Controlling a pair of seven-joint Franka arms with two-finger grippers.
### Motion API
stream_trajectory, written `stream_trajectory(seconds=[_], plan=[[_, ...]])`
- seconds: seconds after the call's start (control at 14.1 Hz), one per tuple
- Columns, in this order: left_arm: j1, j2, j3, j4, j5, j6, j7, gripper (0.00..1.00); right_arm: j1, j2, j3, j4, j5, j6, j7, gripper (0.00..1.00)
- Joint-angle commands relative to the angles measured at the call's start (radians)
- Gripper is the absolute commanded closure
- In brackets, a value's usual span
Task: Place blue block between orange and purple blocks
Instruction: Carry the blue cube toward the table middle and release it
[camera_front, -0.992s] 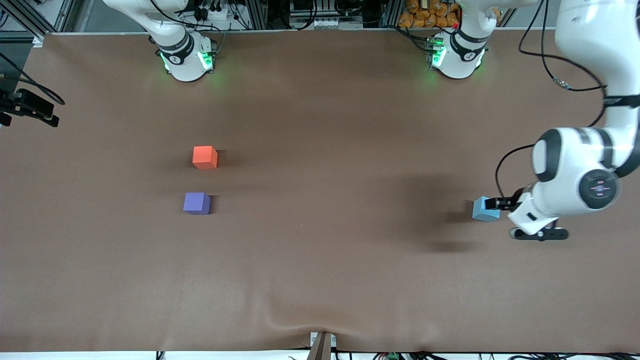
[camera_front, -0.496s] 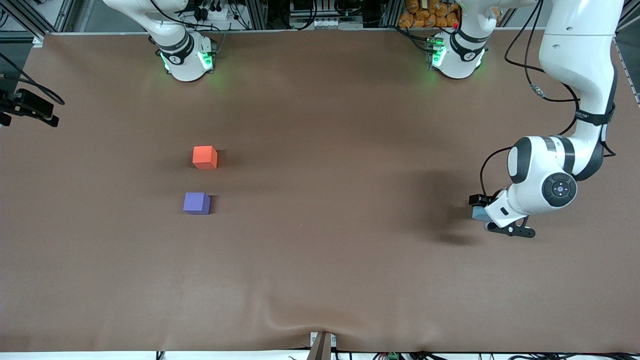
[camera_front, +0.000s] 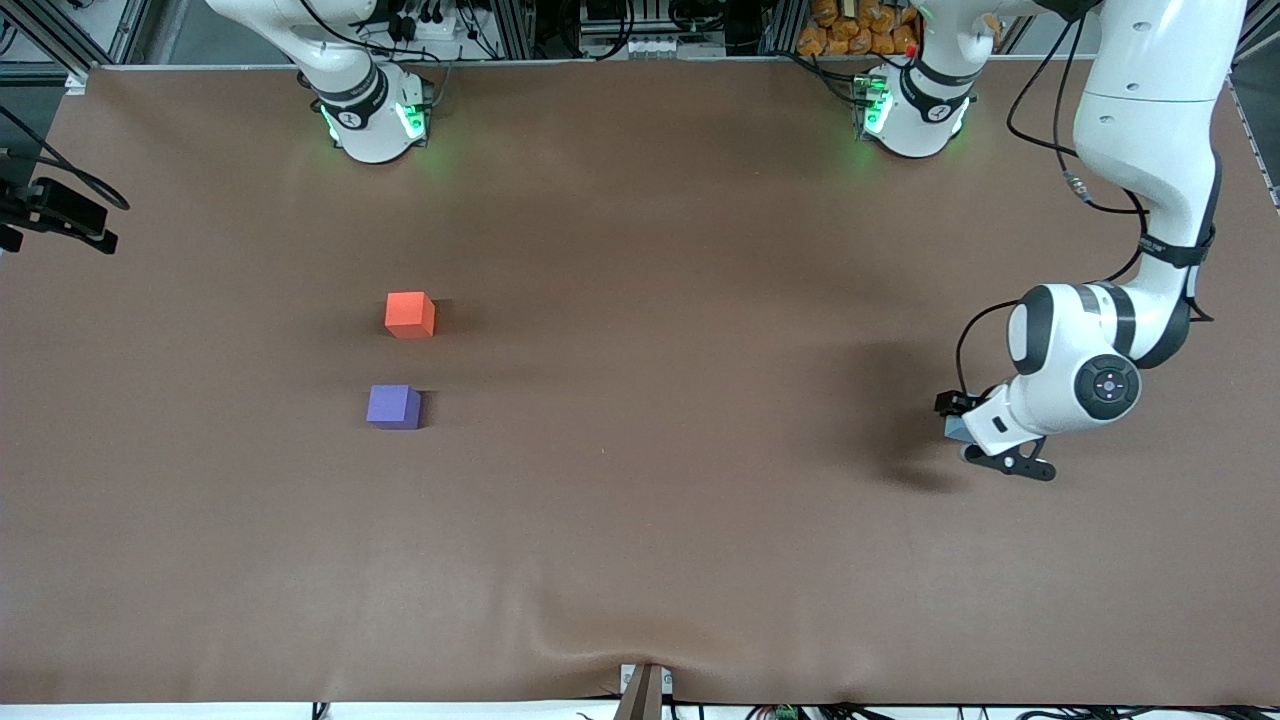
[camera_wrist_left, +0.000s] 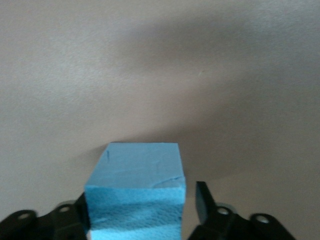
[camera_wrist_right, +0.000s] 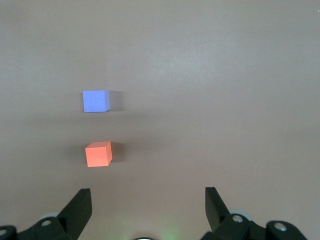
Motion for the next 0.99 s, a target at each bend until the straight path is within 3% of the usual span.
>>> stream_trajectory(seconds=[0.0, 0.14, 0.35, 0.57, 0.92], plan=[[0.002, -0.039, -0.048, -0.016, 0.012, 0.004, -0.027, 0.61, -0.013, -0.021, 0.004, -0.018, 0.017, 0.005, -0.008, 0.0], [0.002, -0.082, -0.123, -0.029, 0.012, -0.01, -0.118, 0.61, -0.013, -0.021, 0.004, -0.018, 0.017, 0.005, -0.008, 0.0], [-0.031, -0.081, -0.288, -0.013, 0.012, -0.027, -0.428, 0.61, -0.013, -0.021, 0.004, -0.018, 0.017, 0.005, -0.008, 0.0], [-0.222, -0.034, -0.303, 0.08, 0.01, -0.027, -0.742, 0.6, -0.013, -0.021, 0.004, -0.018, 0.017, 0.005, -0.008, 0.0], [-0.545, 0.224, -0.272, 0.363, 0.015, -0.027, -1.159, 0.59, -0.013, -0.021, 0.004, -0.018, 0.017, 0.005, -0.008, 0.0]])
